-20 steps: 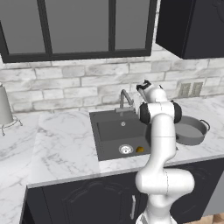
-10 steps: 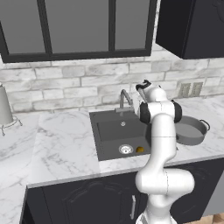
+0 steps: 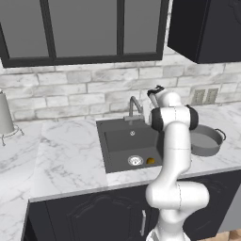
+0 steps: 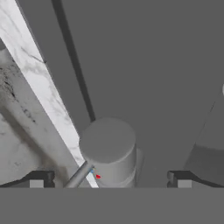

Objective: Dump the lemon from the pot into the sink. Then turn on the water and wash the lemon. Then turn off the water and put the lemon back in the pot.

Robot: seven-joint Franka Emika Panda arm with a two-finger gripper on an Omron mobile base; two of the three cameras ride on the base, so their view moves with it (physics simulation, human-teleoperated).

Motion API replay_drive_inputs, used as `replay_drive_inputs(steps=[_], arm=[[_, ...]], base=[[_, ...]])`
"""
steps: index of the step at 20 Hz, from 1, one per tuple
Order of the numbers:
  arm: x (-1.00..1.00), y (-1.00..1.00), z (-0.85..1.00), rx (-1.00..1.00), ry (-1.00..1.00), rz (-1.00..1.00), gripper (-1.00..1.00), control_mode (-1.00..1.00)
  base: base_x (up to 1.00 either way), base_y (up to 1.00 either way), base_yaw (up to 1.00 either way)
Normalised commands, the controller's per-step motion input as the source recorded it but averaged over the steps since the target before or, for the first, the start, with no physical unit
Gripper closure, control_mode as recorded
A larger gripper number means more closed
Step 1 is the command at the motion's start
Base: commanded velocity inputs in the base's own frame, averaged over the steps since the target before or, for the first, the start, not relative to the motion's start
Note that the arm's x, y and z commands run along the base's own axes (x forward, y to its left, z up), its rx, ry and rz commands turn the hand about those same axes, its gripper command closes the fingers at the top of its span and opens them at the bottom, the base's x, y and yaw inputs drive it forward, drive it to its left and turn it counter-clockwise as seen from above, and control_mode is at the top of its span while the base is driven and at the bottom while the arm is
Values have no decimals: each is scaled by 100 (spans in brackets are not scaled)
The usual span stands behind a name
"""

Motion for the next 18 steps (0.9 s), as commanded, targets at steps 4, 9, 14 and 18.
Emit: replay_drive_inputs(steps=[4, 9, 14, 18], arm=[[-13, 36, 7, 2, 0, -1, -100, -100], [10, 69, -3, 0, 0, -3, 100, -100], [0, 15, 0, 0, 0, 0, 100, -100], [17, 2, 0, 2, 0, 0, 100, -100]], base=[[0, 0, 0], [0, 0, 0], [0, 0, 0], [0, 0, 0]])
